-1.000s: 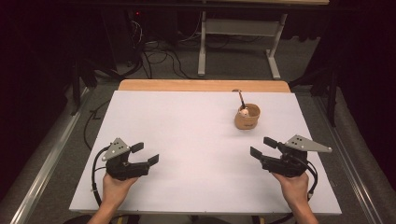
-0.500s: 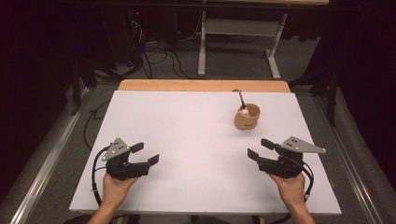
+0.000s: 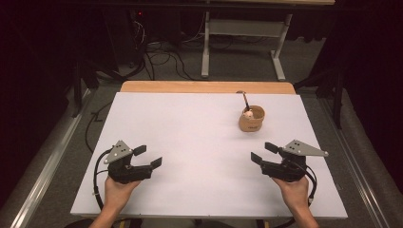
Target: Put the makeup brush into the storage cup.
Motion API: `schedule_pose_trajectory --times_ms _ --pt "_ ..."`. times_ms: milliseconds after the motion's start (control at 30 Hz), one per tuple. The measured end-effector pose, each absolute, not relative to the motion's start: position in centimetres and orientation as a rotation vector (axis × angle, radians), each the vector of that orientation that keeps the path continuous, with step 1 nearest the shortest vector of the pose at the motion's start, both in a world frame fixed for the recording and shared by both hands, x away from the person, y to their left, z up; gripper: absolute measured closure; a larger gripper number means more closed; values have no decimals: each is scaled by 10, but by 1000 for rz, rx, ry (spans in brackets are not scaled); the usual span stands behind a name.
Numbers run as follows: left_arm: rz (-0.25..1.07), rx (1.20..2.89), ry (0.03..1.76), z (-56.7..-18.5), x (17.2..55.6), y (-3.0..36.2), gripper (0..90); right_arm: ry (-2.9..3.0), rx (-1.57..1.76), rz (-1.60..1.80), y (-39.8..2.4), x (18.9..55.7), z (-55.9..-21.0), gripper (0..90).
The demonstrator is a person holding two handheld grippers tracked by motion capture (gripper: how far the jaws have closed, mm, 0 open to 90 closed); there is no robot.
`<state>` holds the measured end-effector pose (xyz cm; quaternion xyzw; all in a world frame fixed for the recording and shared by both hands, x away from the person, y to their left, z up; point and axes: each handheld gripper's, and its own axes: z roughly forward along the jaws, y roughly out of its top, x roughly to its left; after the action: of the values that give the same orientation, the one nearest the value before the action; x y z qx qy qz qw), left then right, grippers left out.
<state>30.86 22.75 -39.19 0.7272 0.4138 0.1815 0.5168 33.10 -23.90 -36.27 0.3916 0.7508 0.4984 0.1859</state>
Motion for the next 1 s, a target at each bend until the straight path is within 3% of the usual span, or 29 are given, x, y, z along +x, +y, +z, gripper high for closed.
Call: schedule_pose_trajectory --times_ms 1000 --pt "437 1746 995 -392 309 228 217 2118 1122 1327 -239 337 -376 329"
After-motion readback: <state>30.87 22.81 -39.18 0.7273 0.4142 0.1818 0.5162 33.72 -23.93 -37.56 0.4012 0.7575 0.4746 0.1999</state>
